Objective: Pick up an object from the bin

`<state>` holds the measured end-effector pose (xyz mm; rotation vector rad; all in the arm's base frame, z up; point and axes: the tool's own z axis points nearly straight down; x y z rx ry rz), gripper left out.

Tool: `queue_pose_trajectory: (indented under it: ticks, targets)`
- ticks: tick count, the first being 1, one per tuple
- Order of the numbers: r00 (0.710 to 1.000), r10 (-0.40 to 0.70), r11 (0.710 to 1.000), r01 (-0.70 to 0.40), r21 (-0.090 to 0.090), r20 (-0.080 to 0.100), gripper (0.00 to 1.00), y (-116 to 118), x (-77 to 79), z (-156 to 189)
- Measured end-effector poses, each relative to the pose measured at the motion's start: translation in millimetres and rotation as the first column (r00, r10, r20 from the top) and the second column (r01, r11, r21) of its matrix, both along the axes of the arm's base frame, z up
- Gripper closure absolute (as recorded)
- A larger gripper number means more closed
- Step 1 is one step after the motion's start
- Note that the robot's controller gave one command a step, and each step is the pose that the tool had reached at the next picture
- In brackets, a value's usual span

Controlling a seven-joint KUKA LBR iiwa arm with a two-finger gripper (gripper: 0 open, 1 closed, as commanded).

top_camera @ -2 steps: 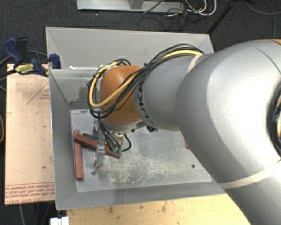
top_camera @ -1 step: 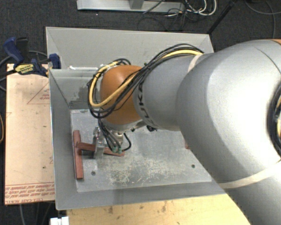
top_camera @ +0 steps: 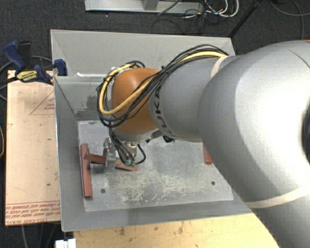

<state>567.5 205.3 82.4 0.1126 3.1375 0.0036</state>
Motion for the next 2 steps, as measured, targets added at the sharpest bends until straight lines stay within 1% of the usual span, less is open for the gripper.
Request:
queue_pose_trajectory:
  ticks: [1,2]
  targets:
    - [1.000,0.000,1.000,0.000,0.001,0.001,1.00,0.3,0.7,24.0]
    - [1.000,0.002,1.000,-0.002,0.002,0.008,1.00,1.4,2.8,104.5]
